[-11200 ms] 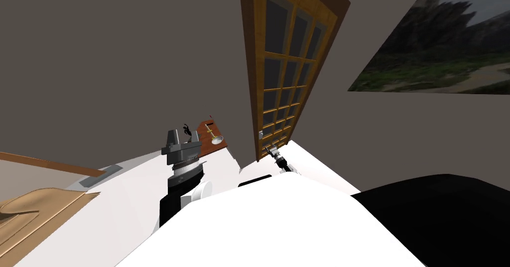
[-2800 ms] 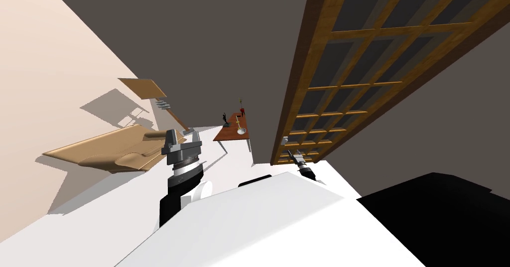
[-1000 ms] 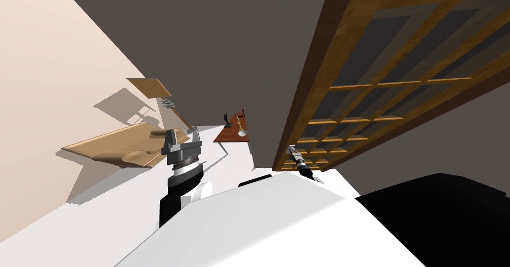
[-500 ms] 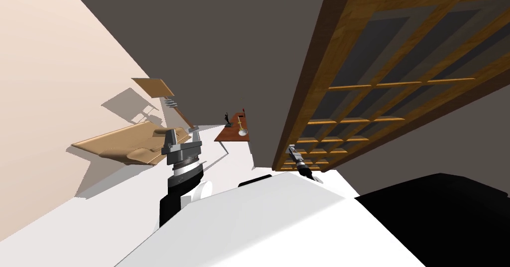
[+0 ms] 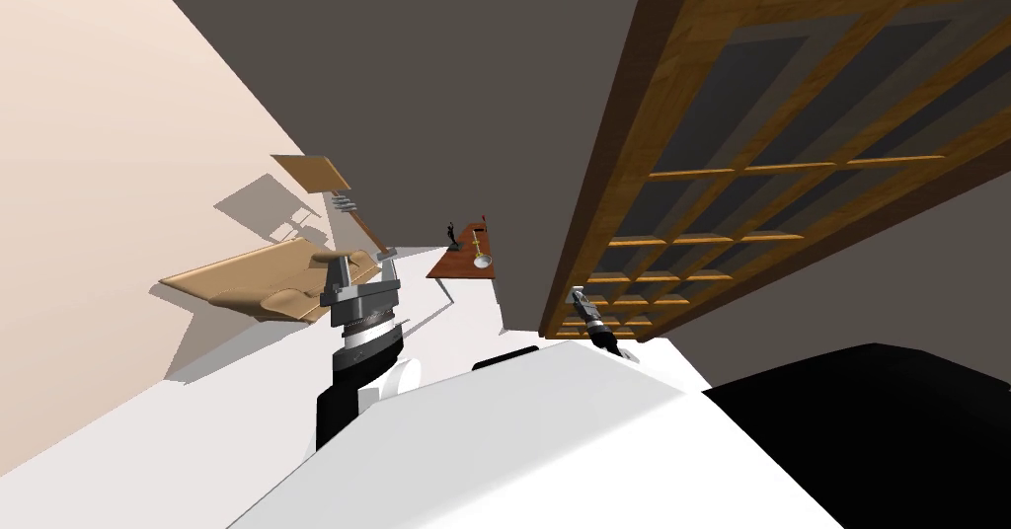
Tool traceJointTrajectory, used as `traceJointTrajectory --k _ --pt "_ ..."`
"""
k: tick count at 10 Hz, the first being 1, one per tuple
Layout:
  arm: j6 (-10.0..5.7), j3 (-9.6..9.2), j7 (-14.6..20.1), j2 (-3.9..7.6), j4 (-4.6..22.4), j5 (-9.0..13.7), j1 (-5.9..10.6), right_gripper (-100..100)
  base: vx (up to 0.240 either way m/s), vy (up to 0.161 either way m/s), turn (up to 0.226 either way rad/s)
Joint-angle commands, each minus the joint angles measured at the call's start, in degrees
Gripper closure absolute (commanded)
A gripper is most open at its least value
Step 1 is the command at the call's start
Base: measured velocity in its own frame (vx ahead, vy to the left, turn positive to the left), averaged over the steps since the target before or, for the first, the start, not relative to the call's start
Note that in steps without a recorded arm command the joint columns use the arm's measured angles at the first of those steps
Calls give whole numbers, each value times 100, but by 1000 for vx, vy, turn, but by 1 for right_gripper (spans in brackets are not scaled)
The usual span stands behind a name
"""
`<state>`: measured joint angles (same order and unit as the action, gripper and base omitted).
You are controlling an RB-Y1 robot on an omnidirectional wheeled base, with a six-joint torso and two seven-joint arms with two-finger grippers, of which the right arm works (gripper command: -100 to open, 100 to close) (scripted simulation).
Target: Pull the door open
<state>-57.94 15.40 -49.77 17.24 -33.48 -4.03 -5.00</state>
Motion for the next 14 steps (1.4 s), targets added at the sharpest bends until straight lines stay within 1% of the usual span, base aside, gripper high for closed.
traceJointTrajectory --k 1,2,3,4,5,6,7,8,9,10,11,12,13,14 --pt "5 -23 278 0 -4 57 2 100 -21 -13 26" --pt "13 -49 427 -1 -6 104 11 100 -30 -24 52" --pt "13 -49 492 -1 -6 104 11 100 -26 -15 21" --pt "23 -80 704 -1 -8 159 22 100 -38 -13 32" --pt "23 -80 721 -1 -8 159 22 100 -30 -11 20" --pt "33 -111 951 -1 -10 214 32 100 -27 -12 29" --pt "43 -141 1092 -1 -13 269 43 100 -44 -20 56" --pt "43 -141 1181 -1 -13 269 43 100 -31 -18 25" --pt "53 -172 1379 -1 -15 324 53 100 -34 -20 31" --pt "53 -172 1410 -1 -15 324 53 100 -27 -13 21" --pt "64 -206 1636 -1 -17 384 65 100 -30 -12 33" --pt "75 -242 1778 -2 -20 448 77 100 -54 -25 63" --pt "75 -242 1880 -2 -20 448 77 100 -39 -19 31" --pt "87 -277 2071 -2 -22 512 89 100 -37 -13 38"
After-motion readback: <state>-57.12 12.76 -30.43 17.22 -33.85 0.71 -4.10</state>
